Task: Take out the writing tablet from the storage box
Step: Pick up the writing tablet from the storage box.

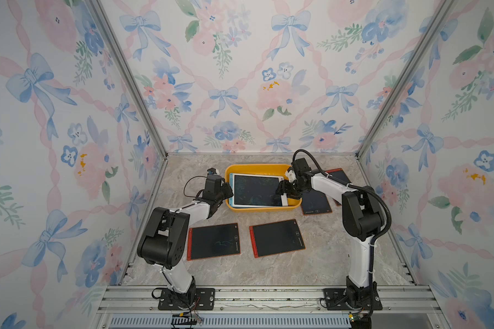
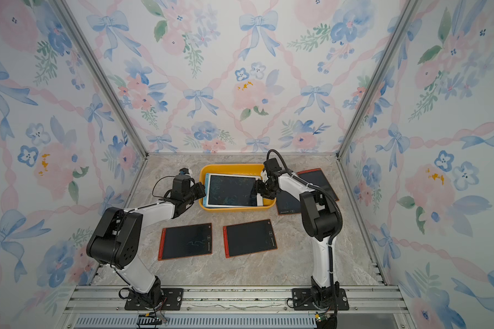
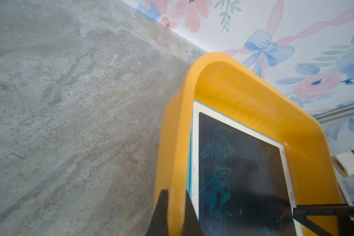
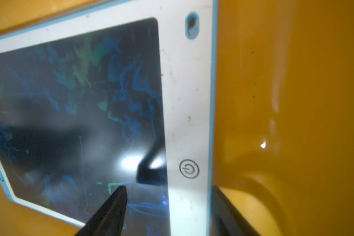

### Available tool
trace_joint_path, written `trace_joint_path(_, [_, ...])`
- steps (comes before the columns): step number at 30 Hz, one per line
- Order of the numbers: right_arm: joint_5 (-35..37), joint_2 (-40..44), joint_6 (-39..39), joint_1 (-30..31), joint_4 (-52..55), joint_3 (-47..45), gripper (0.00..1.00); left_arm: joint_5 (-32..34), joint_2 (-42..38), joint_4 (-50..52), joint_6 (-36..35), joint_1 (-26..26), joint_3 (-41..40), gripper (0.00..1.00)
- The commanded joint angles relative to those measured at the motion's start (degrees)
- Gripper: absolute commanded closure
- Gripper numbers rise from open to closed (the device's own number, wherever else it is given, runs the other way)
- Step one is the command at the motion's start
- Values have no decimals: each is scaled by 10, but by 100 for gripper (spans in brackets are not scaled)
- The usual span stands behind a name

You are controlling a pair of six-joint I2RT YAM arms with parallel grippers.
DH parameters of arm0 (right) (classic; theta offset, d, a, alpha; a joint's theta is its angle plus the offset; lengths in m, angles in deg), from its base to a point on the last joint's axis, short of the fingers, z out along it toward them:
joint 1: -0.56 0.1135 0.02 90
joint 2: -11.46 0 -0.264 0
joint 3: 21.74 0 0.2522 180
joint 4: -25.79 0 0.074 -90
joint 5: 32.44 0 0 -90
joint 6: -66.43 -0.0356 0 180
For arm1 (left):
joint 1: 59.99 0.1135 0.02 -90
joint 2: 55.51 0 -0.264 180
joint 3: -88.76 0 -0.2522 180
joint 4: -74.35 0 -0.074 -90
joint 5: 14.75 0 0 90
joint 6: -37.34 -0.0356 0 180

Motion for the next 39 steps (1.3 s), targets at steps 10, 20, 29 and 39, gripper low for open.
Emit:
trace_joint_path(10, [-82, 29, -43, -13, -65, -7, 40, -43, 16, -35, 34, 7, 32, 100])
trace_joint_path(20, [-115, 29, -45, -14, -70, -12, 45, -49, 27, -22, 32, 8, 44, 100])
trace_joint_path(29, [-189, 45, -69, -20, -127, -55, 44, -57, 37, -16, 28, 10, 54, 100])
trace_joint_path(39, [-233, 94, -120, -34, -229, -123, 44, -60, 41, -14, 28, 10, 56, 100])
